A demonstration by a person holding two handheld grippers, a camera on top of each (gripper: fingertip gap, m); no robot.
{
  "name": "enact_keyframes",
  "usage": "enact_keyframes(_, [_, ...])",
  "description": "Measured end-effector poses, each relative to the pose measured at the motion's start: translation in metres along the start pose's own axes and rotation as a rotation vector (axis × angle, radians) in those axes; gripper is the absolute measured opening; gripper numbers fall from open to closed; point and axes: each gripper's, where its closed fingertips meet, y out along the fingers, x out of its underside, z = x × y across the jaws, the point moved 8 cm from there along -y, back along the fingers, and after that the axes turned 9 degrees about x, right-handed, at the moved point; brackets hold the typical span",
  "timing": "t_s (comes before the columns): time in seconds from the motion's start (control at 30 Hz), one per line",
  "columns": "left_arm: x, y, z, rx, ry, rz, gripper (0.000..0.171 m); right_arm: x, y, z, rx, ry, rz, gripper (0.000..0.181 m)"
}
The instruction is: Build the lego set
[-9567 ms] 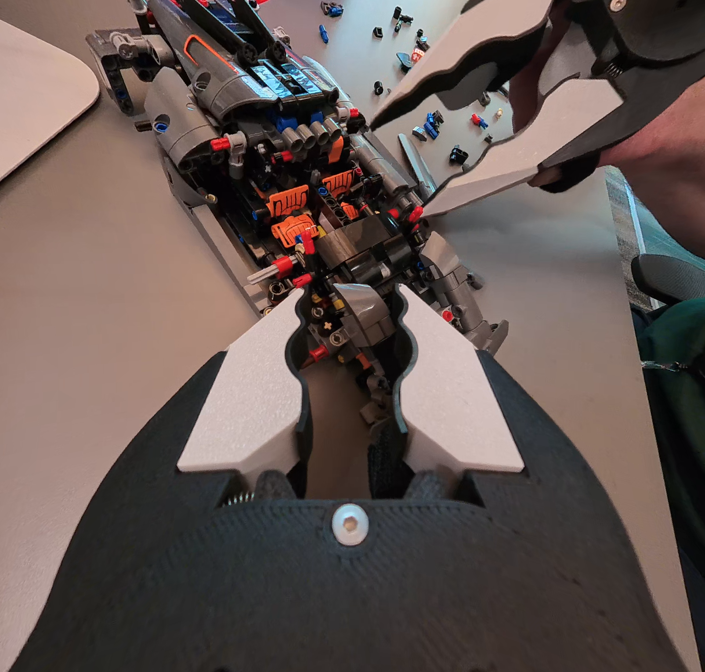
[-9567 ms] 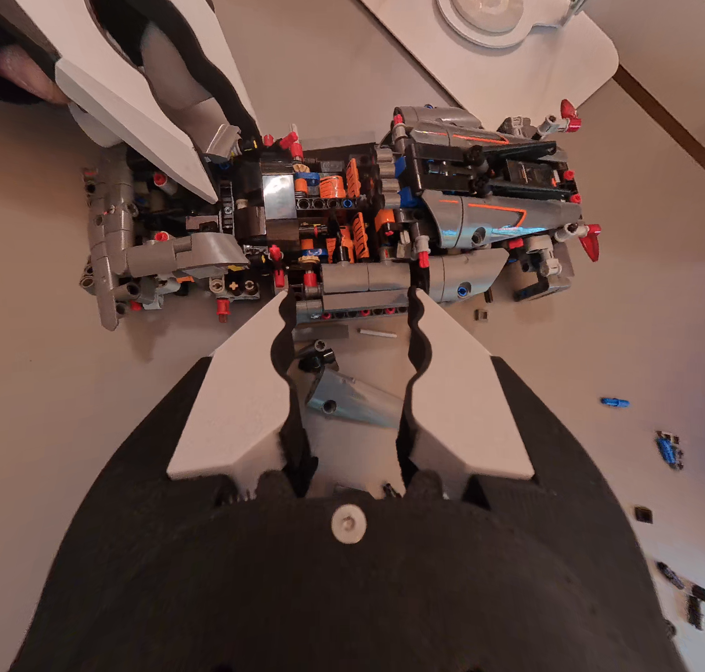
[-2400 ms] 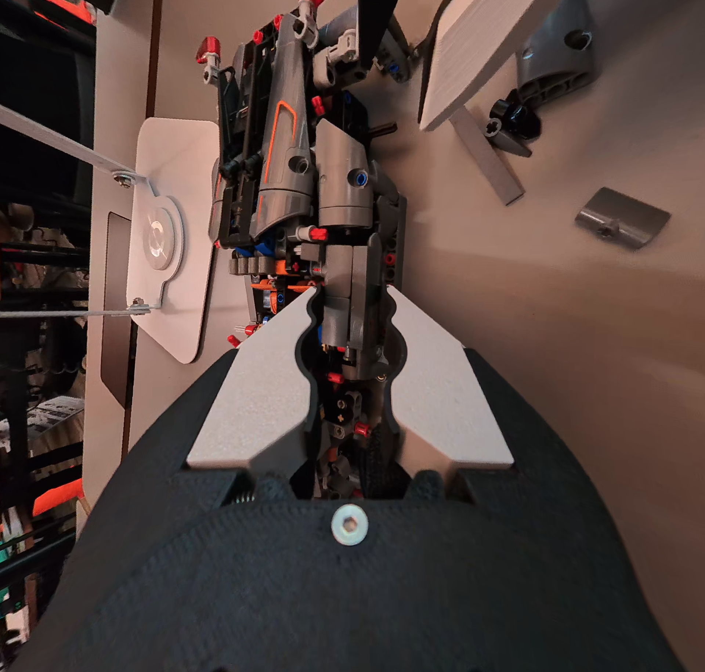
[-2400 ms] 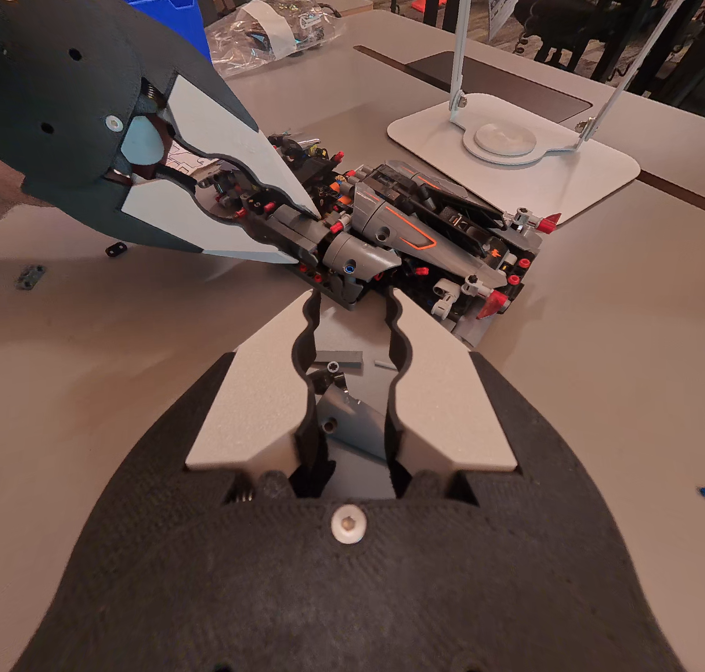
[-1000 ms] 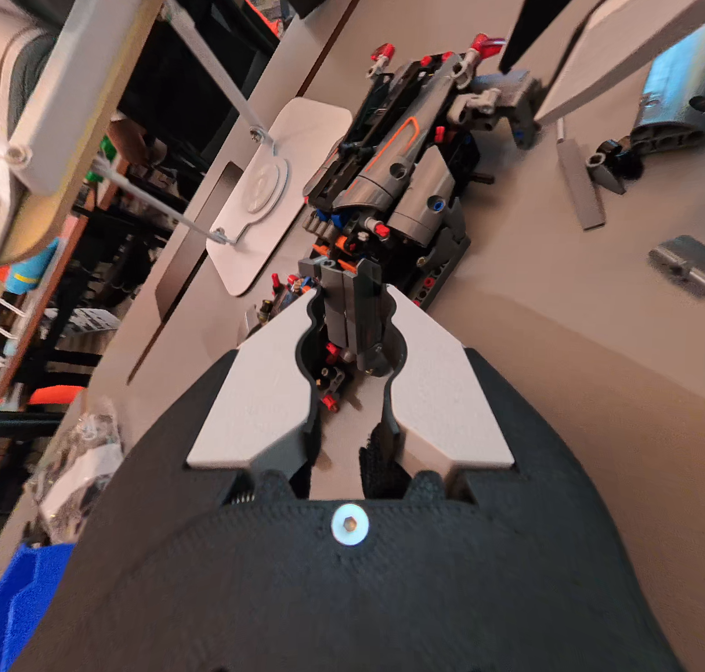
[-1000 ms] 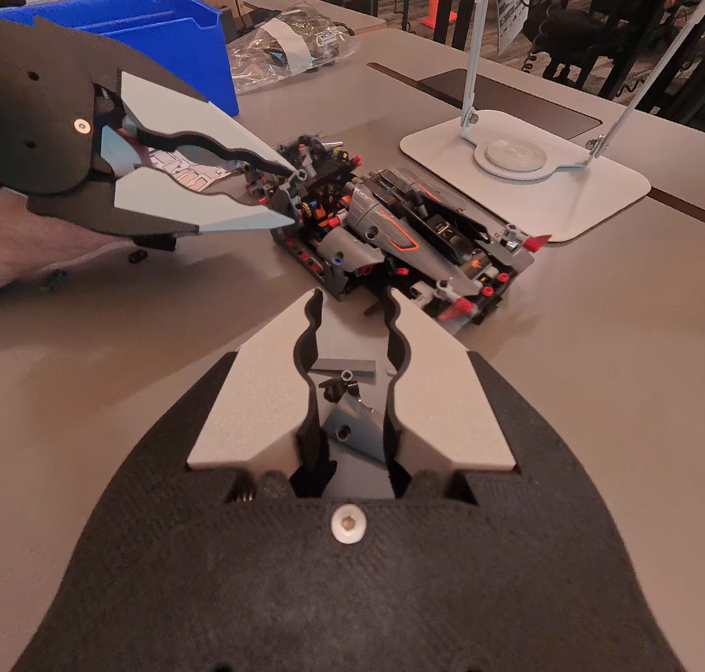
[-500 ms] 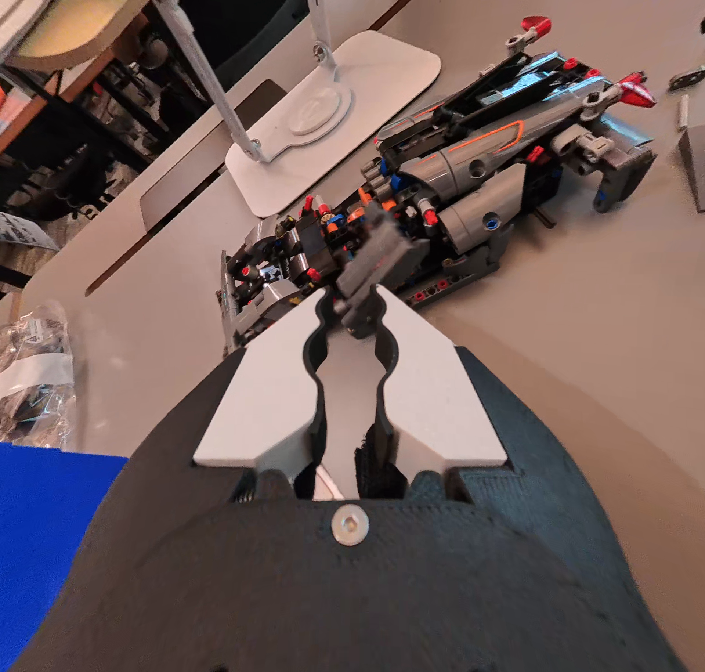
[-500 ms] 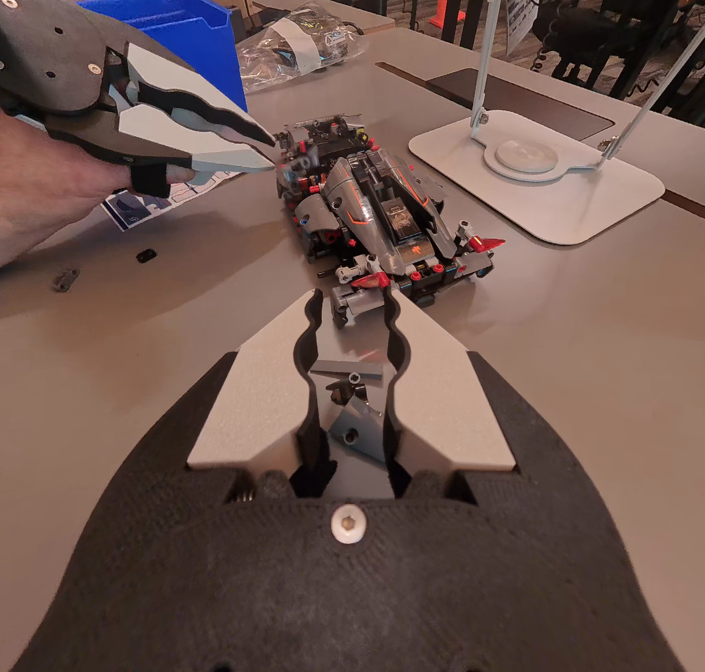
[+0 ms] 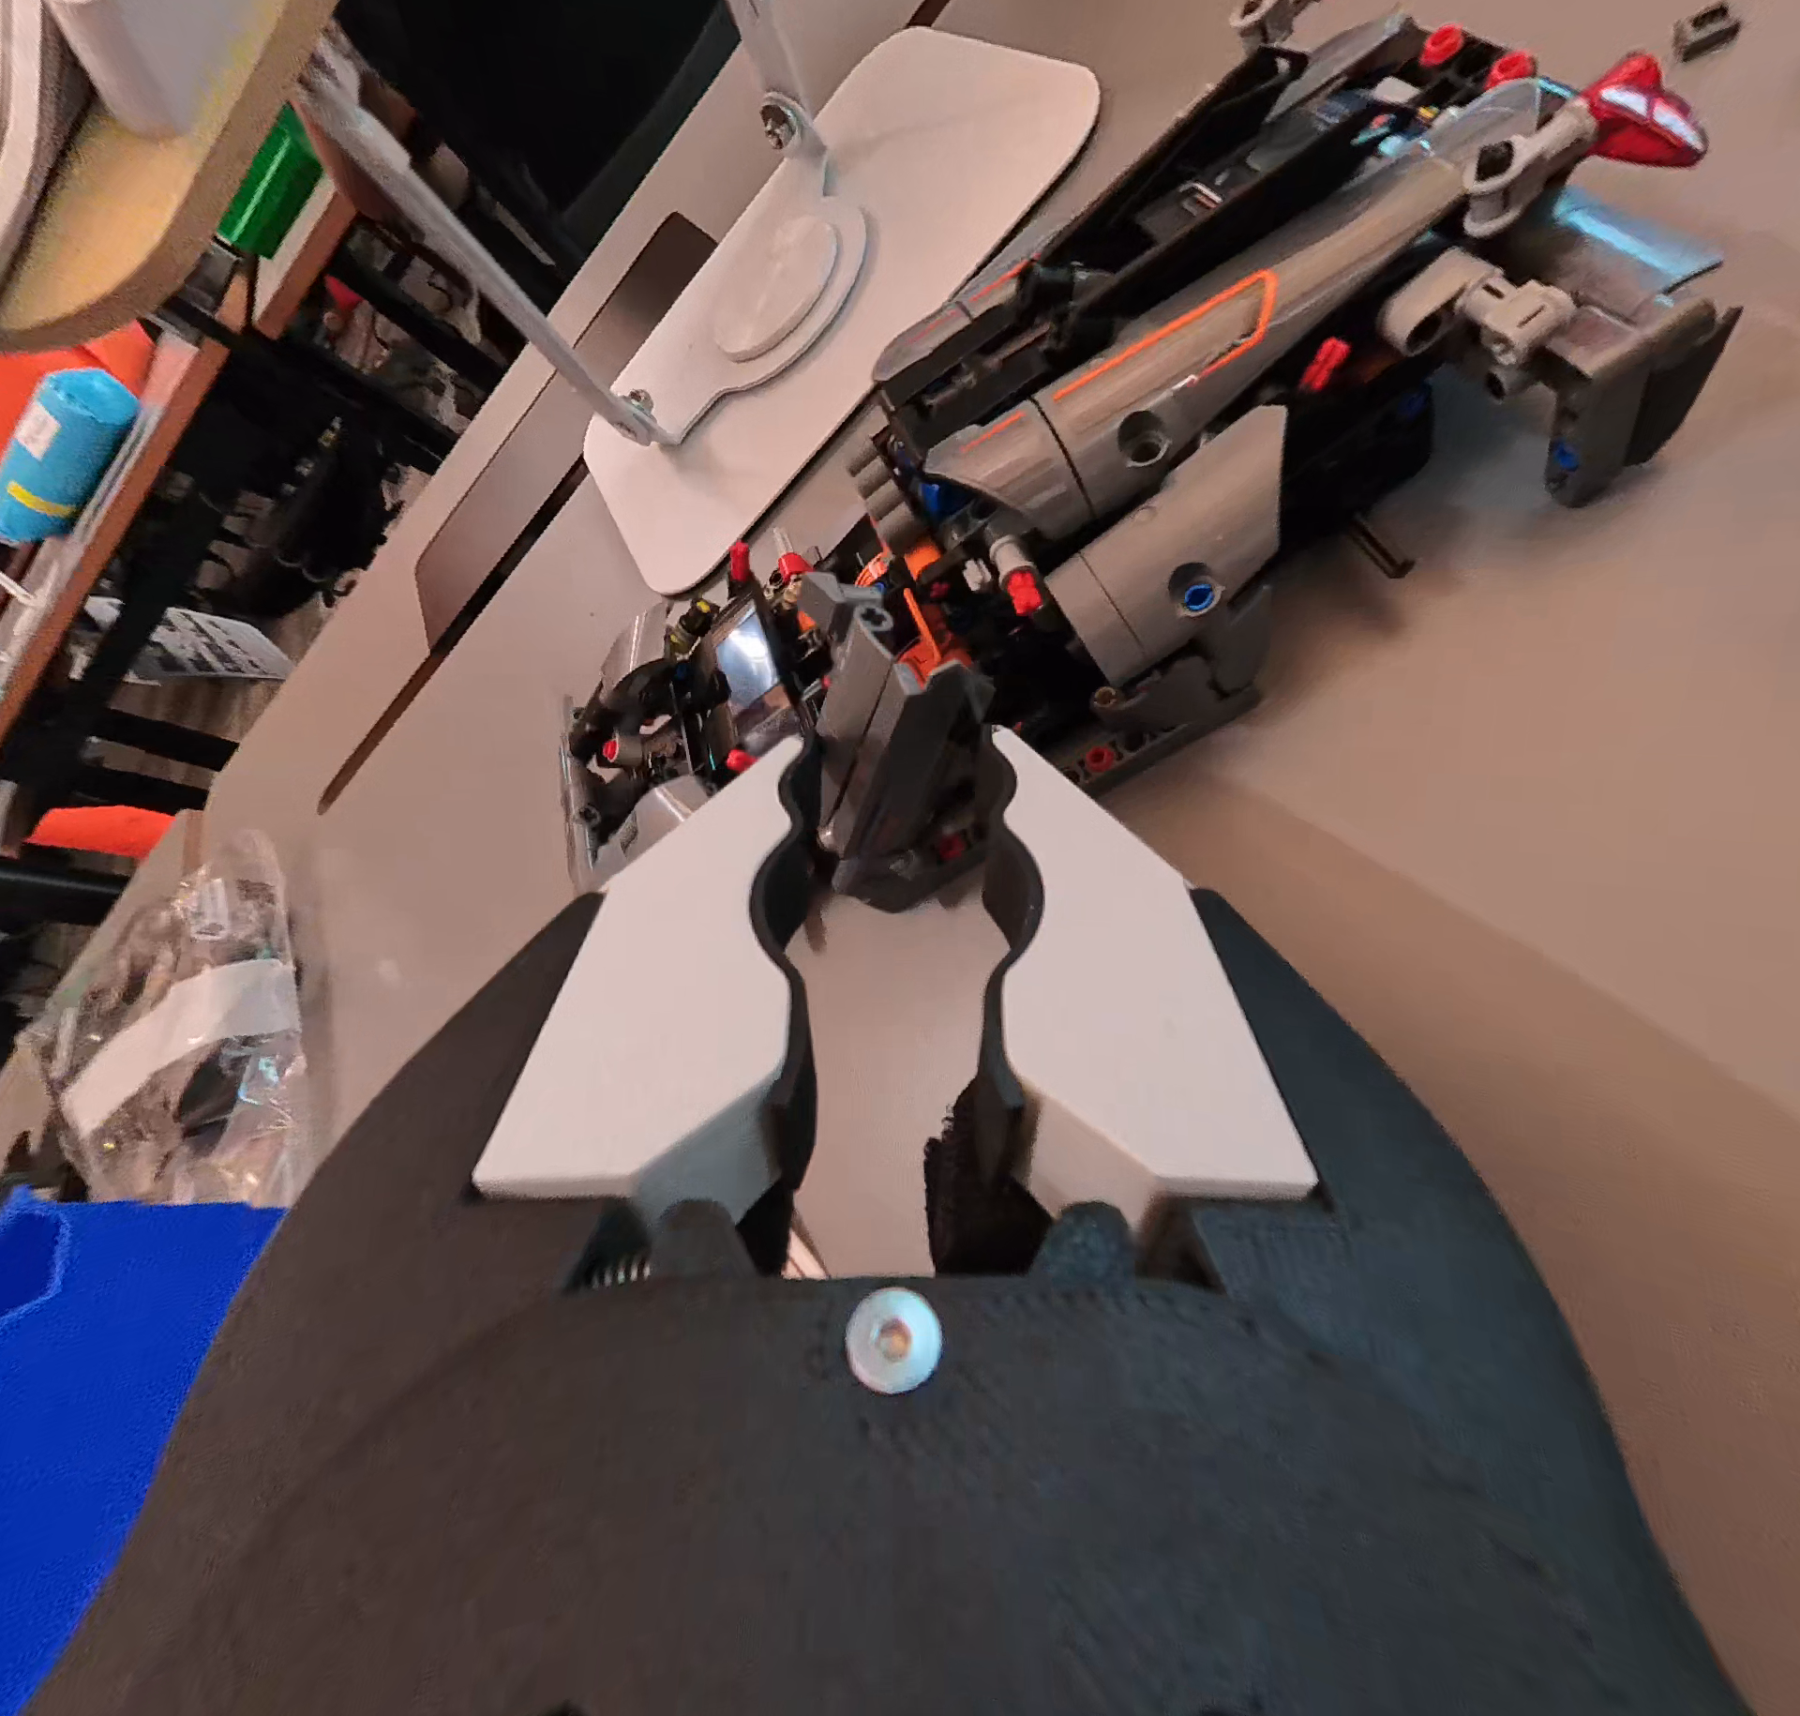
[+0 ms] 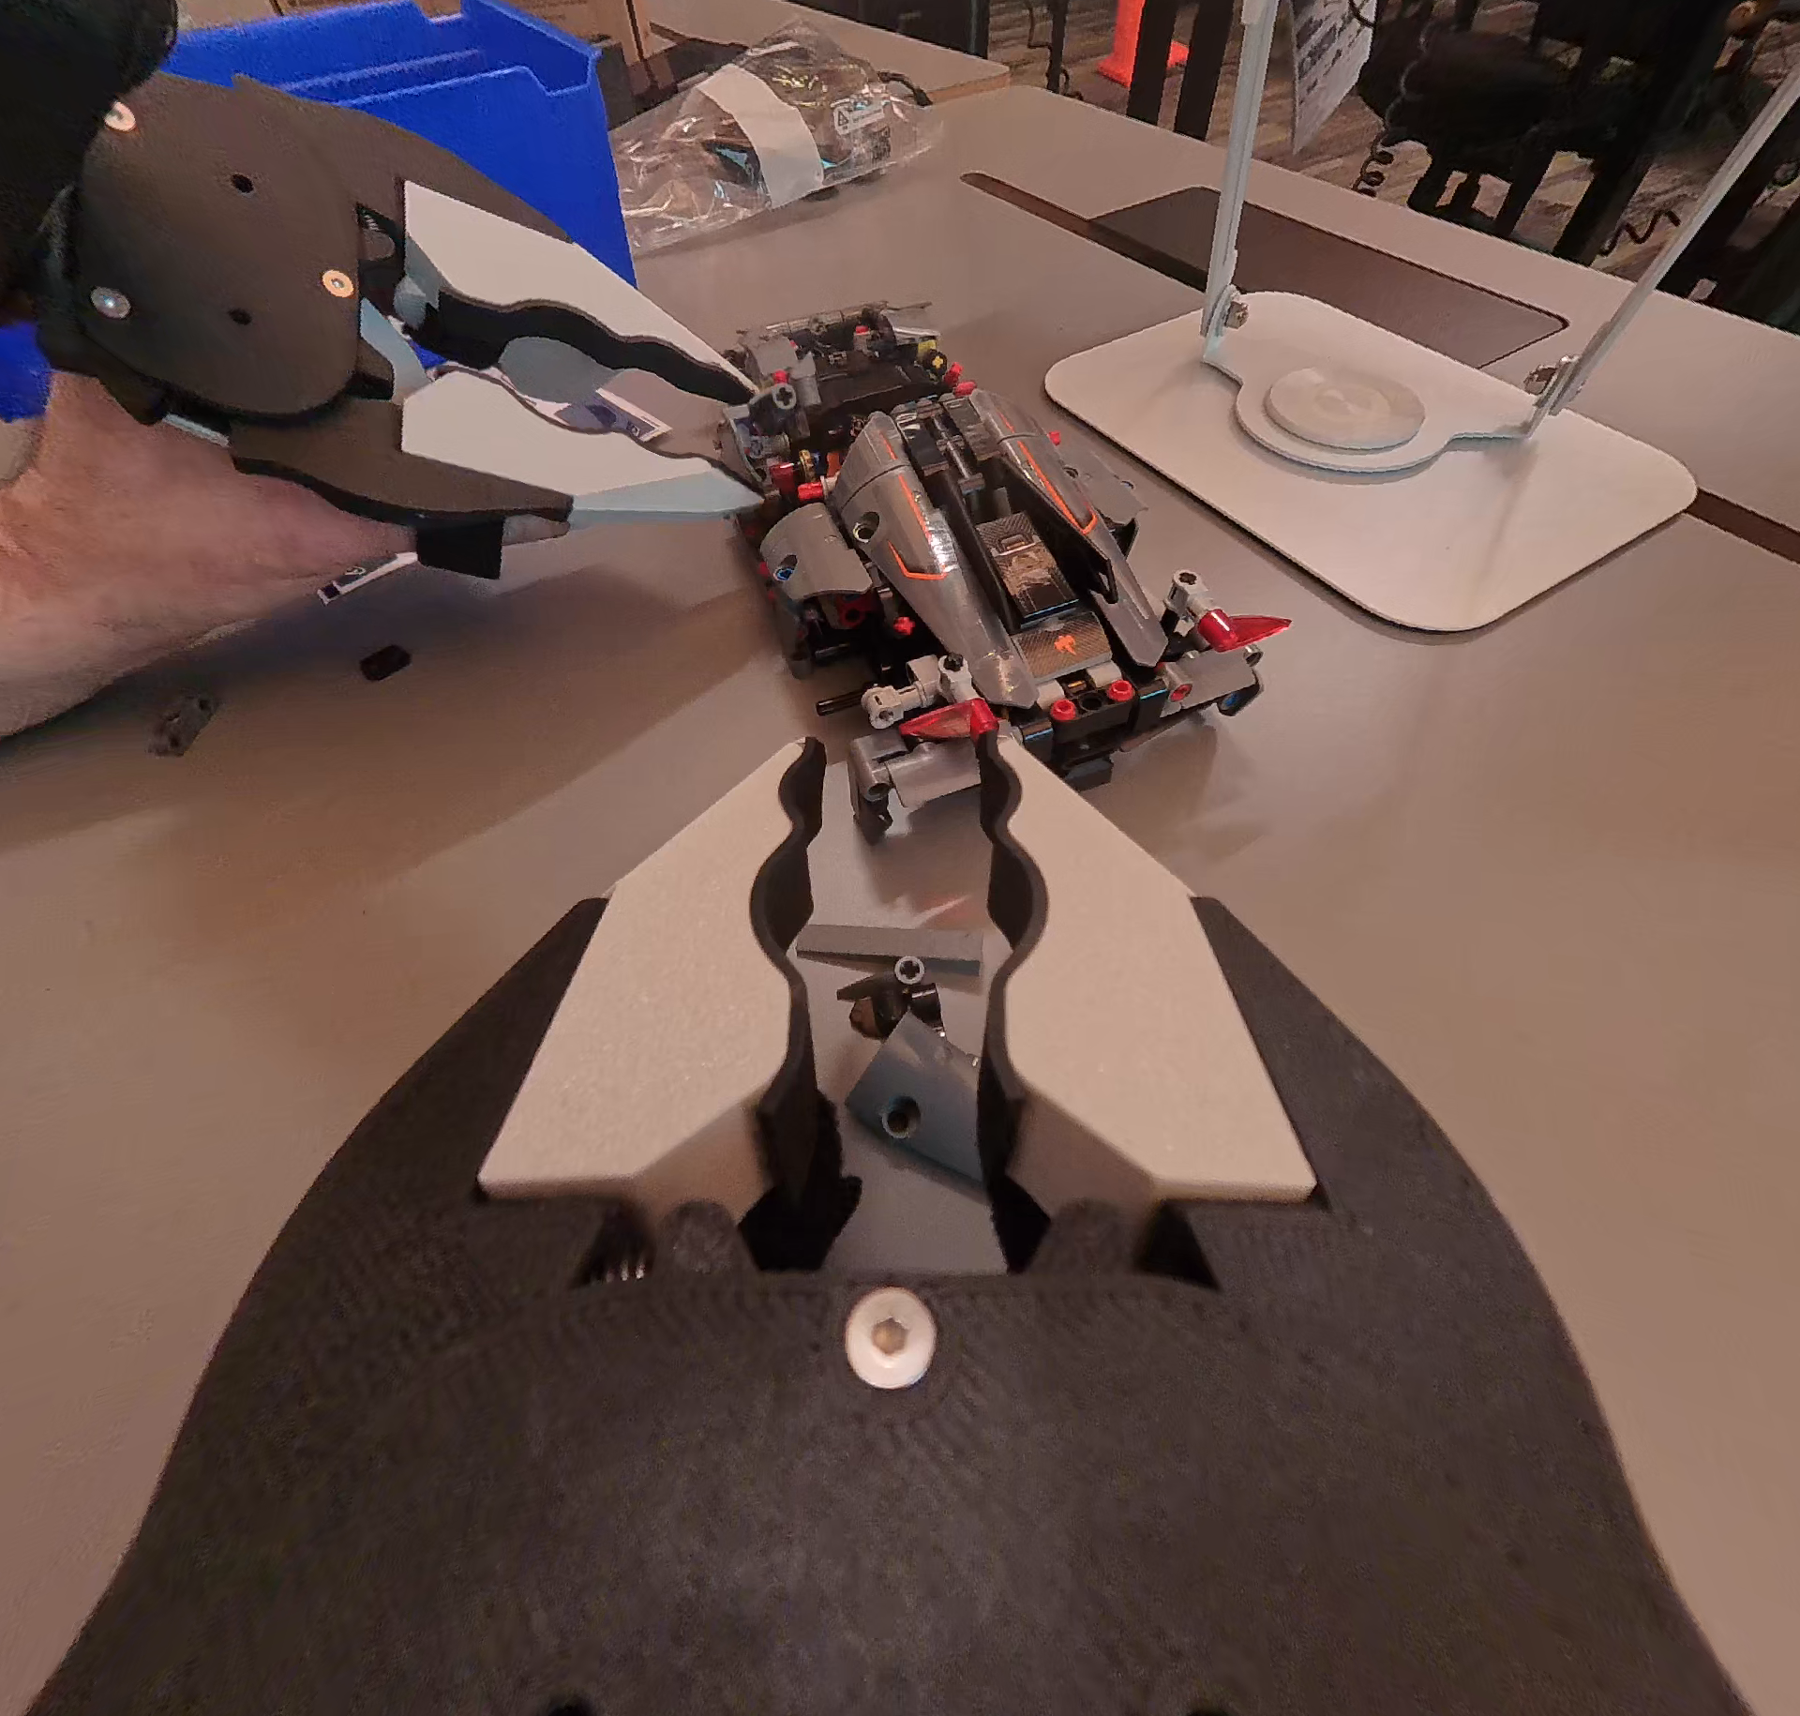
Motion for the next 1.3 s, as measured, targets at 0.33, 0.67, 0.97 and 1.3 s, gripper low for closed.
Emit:
enact_keyframes(0.33, [0.012,-0.005,-0.022,0.124,-0.303,0.116,0.028,0.000,0.000,-0.001,-0.007,0.002,0.000,0.030])
enact_keyframes(0.67, [0.022,-0.004,-0.037,0.235,-0.476,0.187,0.027,0.000,0.000,-0.001,-0.008,0.006,0.000,0.030])
enact_keyframes(0.97, [0.020,-0.003,-0.036,0.234,-0.401,0.169,0.028,0.000,0.001,-0.001,-0.008,0.007,-0.003,0.030])
enact_keyframes(1.3, [0.002,-0.010,-0.018,0.183,-0.157,0.148,0.034,0.000,0.001,-0.002,-0.010,0.005,-0.006,0.030])
